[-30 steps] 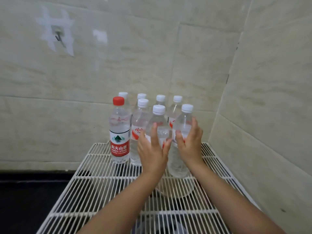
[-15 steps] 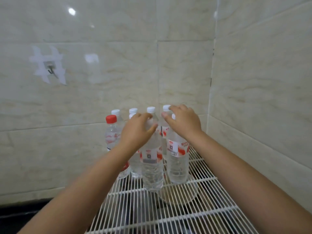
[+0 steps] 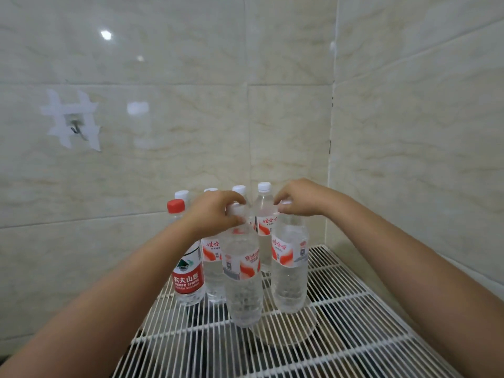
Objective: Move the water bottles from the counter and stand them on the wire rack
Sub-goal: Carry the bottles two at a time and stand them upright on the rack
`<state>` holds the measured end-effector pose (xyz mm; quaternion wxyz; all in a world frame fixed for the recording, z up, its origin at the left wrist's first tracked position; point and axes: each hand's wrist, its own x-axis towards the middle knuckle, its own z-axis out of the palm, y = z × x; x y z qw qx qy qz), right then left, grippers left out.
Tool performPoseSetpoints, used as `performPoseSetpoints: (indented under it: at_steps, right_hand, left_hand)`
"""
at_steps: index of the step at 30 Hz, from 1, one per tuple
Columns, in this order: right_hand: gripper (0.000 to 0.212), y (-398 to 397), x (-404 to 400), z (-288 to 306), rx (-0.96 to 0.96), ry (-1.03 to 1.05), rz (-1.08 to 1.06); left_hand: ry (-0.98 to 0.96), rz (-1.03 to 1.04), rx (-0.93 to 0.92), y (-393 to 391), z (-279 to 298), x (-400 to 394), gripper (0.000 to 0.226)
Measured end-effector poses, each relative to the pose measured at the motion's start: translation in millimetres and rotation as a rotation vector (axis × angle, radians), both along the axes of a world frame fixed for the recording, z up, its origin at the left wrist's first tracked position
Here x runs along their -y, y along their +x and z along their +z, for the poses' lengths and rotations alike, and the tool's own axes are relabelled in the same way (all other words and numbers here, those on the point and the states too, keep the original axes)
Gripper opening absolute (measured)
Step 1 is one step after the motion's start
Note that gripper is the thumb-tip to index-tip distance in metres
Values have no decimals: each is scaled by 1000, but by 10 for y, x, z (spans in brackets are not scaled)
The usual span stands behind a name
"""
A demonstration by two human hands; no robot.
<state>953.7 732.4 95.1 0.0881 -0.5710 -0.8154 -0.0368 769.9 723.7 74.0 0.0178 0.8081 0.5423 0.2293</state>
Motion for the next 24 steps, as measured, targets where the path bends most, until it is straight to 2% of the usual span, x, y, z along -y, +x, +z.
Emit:
performPoseSetpoints:
  at_steps: [4,8,11,14,16,20,24]
  right_hand:
    - [39,109,92,19,-42,-55,87]
    - [43,114,119,-9,-48,-13,68]
    - [39,130,103,-53,-118,-2,-2]
    - [40,121,100,-93,-138,26,-32]
    - [41,112,108,-111,-153,34,-38]
    - [34,105,118,-168,-220,47,-29]
    - [38,99,124,-188,-216,74,-49]
  left_hand:
    - [-52,-109,-12,-31,23,-29,44]
    - [-105,-109,-8,16,32,-35,44]
    - [-73,-13,14,105,24,-3,46]
    - [46,182,-78,226,-25,18,59]
    - [62,212,-71,258,-47,6,55]
    - [-8,74,63,180,-1,-12,53]
    - [-79,-61,59,132,48,12,54]
